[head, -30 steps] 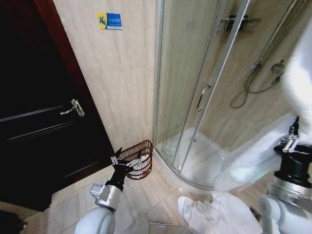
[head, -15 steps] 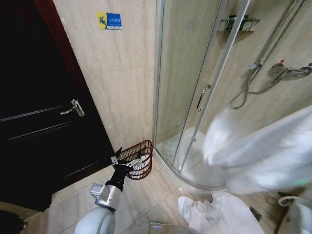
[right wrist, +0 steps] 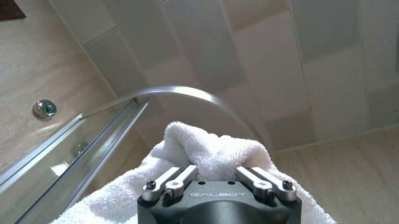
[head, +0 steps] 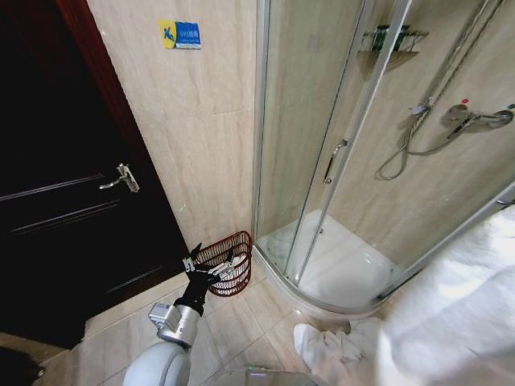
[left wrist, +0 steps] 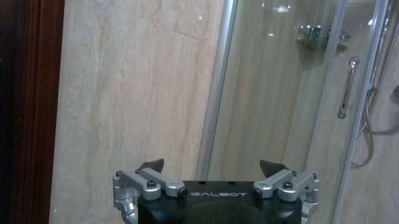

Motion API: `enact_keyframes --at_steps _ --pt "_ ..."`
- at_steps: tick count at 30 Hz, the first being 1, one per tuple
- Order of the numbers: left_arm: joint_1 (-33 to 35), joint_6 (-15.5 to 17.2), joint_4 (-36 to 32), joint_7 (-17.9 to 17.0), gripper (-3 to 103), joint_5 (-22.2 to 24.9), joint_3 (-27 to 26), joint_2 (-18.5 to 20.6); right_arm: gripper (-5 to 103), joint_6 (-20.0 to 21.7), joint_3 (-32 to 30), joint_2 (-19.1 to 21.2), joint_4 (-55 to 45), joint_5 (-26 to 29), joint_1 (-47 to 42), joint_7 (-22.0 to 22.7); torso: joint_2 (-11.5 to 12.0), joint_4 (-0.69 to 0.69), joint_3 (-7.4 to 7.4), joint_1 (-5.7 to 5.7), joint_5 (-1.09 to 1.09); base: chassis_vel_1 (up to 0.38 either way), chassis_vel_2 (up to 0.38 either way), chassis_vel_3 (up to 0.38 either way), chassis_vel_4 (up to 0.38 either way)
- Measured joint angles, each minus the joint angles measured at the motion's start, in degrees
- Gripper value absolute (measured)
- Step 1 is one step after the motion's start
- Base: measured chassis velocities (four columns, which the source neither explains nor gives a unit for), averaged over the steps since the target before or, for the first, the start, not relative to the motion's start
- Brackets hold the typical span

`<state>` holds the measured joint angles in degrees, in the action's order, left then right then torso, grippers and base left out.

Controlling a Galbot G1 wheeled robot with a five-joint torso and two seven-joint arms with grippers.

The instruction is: Discard the used towel into the hamper.

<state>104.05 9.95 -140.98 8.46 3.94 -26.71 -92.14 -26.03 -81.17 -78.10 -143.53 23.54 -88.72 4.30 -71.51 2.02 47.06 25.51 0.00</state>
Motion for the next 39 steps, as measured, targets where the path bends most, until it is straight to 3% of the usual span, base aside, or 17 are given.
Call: enact_keyframes --at_steps 32,39 --pt "0.0 0.0 0.0 0.0 100 0.0 0.0 0.0 13 2.0 2.7 -1.3 0.3 -0.7 0.2 0.6 0.0 -0.02 -0.01 -0.03 0.0 0.02 -0.017 -0.02 0.018" --pt "0.0 0.0 0.0 0.0 100 0.0 0.0 0.0 13 -0.6 3.4 -1.5 0.3 -0.4 0.1 -0.7 0.0 0.0 0.0 0.0 0.0 0.011 -0.015 -0.024 0.023"
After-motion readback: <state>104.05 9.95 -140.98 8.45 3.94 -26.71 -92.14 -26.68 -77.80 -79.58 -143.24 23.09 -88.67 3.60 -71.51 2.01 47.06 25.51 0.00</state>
